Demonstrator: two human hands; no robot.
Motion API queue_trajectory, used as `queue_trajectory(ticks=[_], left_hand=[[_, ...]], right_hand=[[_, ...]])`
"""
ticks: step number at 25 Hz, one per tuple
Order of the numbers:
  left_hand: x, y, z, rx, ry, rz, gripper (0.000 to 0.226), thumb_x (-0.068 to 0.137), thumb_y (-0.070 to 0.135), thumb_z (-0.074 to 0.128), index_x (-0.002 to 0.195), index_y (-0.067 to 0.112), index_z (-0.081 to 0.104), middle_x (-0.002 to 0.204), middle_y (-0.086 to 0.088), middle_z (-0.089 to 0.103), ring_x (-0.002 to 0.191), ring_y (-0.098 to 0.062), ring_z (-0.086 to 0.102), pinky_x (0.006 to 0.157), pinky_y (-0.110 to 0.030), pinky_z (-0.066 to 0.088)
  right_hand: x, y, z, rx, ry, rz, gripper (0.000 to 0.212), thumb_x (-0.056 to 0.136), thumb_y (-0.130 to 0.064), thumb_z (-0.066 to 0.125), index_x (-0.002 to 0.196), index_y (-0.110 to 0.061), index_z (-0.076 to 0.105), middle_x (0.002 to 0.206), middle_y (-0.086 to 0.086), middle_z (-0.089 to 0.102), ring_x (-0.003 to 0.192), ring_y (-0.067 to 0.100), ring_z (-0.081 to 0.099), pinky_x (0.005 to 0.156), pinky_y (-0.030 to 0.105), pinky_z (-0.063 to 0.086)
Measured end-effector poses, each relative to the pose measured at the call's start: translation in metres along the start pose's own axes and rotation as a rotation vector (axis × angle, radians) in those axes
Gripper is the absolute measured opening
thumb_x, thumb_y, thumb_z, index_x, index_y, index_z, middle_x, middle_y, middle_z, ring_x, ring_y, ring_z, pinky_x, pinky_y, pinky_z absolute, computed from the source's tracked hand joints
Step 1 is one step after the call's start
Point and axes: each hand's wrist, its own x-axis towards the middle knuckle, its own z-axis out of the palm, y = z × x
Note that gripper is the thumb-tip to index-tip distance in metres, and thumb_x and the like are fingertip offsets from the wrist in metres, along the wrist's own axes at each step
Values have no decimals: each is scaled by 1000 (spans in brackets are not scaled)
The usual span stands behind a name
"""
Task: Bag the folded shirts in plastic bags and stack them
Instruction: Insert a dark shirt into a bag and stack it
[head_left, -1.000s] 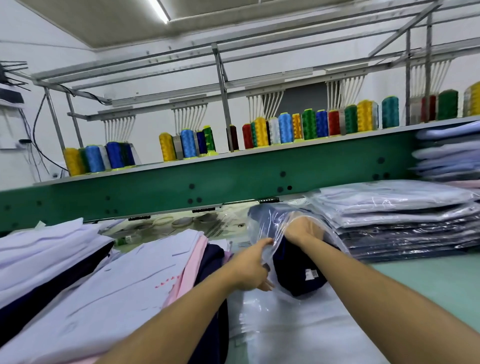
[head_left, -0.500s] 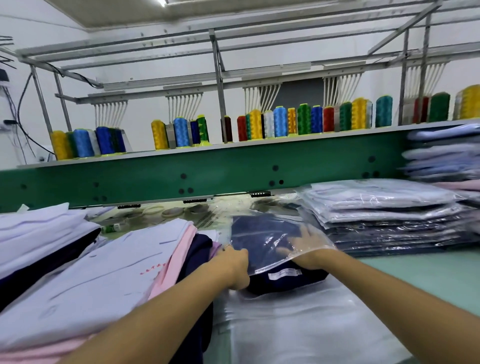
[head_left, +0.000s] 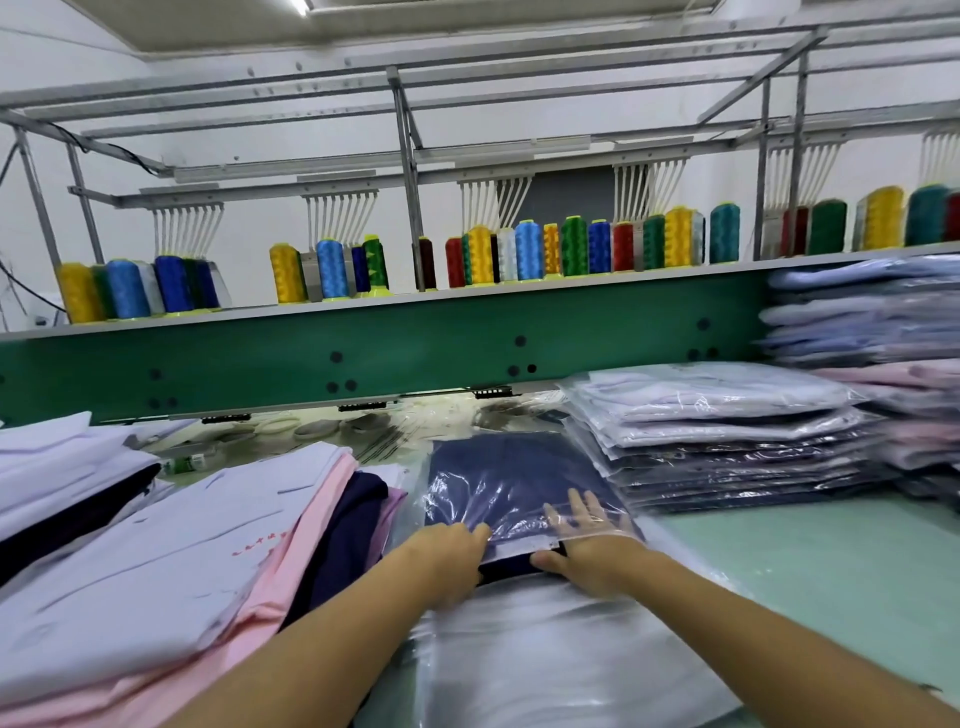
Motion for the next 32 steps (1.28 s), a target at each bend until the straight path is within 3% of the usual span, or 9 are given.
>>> queue_trajectory(ticks=[6, 9, 11, 13, 16, 20, 26, 29, 32], left_hand=[[2, -9, 7, 96, 52, -112, 37, 101, 17, 52, 133, 8, 38, 122, -15, 59, 109, -37, 61, 74, -40, 42], [3, -15, 3, 150, 81, -127, 48, 95, 0, 49, 141, 9, 36, 122, -15, 58, 109, -36, 62, 75, -40, 44], [2, -19, -4, 161, 112, -130, 54, 92, -6, 48, 143, 9, 34, 120, -14, 59, 107, -36, 62, 72, -39, 41], [0, -22, -9, 168, 129, -130, 51, 91, -7, 47, 139, 9, 36, 118, -13, 60, 106, -36, 63, 71, -39, 41], [-6, -27, -11, 118, 75, -112, 44, 89, -9, 46, 129, 8, 39, 116, -15, 58, 104, -36, 61, 71, -39, 41], [-18, -35, -9, -58, -30, 51, 32, 87, -7, 44, 105, 18, 38, 110, -8, 51, 100, -33, 57, 75, -42, 41], [-23, -30, -7, -143, -154, 118, 31, 75, 16, 60, 100, 24, 43, 108, 0, 38, 87, -25, 51, 72, -43, 47], [-24, -27, -12, -281, -294, 47, 37, 65, 20, 64, 99, 25, 51, 110, 1, 44, 89, -27, 57, 72, -43, 51], [-17, -28, -20, -301, -359, 49, 28, 74, 10, 45, 95, 24, 59, 106, -3, 62, 85, -30, 62, 71, -40, 53]], right_hand=[[-20, 11, -10, -80, 54, -129, 60, 107, -37, 39, 161, -21, 20, 168, 16, 0, 156, 32, 3, 125, 47, 14], [-42, 28, -18, -263, 176, -212, 52, 98, -4, 43, 148, -19, 36, 147, 12, 44, 131, 36, 51, 94, 44, 51], [-52, 35, -23, -370, 286, -271, 52, 91, 3, 47, 137, -19, 41, 125, 7, 55, 110, 33, 59, 71, 41, 50], [-57, 41, -22, -392, 393, -355, 57, 86, 6, 49, 137, -17, 40, 122, 4, 56, 113, 29, 54, 70, 40, 47], [-62, 48, -17, -342, 496, -489, 45, 84, 4, 49, 124, -18, 51, 114, -1, 59, 110, 23, 53, 75, 38, 49], [-74, 61, -17, -188, 362, -528, 23, 87, -14, 49, 98, -27, 65, 101, -9, 64, 97, 15, 57, 79, 31, 48], [-67, 61, -22, 548, 487, -224, 9, 95, -31, 55, 86, -29, 58, 58, -3, 66, 48, 13, 57, 48, 30, 49], [-53, 67, -19, 273, 349, 11, 31, 90, -46, 53, 71, -22, 62, 56, -4, 59, 57, 15, 55, 59, 33, 46], [-45, 69, -19, 173, 18, -28, 28, 74, -40, 53, 63, -16, 60, 54, -1, 52, 55, 18, 47, 57, 31, 39]])
